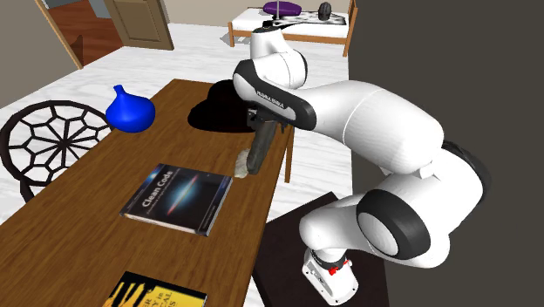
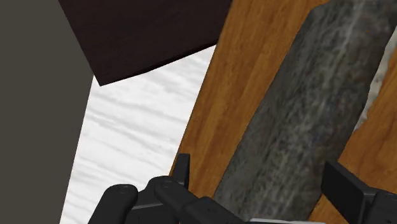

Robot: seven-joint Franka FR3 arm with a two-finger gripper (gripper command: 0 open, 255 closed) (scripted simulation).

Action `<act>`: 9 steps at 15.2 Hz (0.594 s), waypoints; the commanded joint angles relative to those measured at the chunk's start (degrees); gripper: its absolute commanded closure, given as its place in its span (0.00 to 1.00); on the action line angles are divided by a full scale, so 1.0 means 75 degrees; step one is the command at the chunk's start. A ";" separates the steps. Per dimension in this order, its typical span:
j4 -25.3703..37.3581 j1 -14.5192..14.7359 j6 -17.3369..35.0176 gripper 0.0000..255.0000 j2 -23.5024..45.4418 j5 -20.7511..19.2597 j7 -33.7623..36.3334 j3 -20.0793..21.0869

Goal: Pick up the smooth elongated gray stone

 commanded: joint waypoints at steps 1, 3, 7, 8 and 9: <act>0.0284 -0.0295 0.0373 0.00 0.0389 0.0122 0.0981 0.0233; 0.0191 -0.0308 0.0491 0.00 0.0398 0.0134 0.1035 0.0254; -0.0251 -0.0289 0.0890 0.00 0.0355 0.0165 0.1034 0.0285; -0.0358 -0.0285 0.0990 0.00 0.0348 0.0172 0.1034 0.0294; -0.0524 -0.0278 0.1149 0.00 0.0341 0.0184 0.1034 0.0308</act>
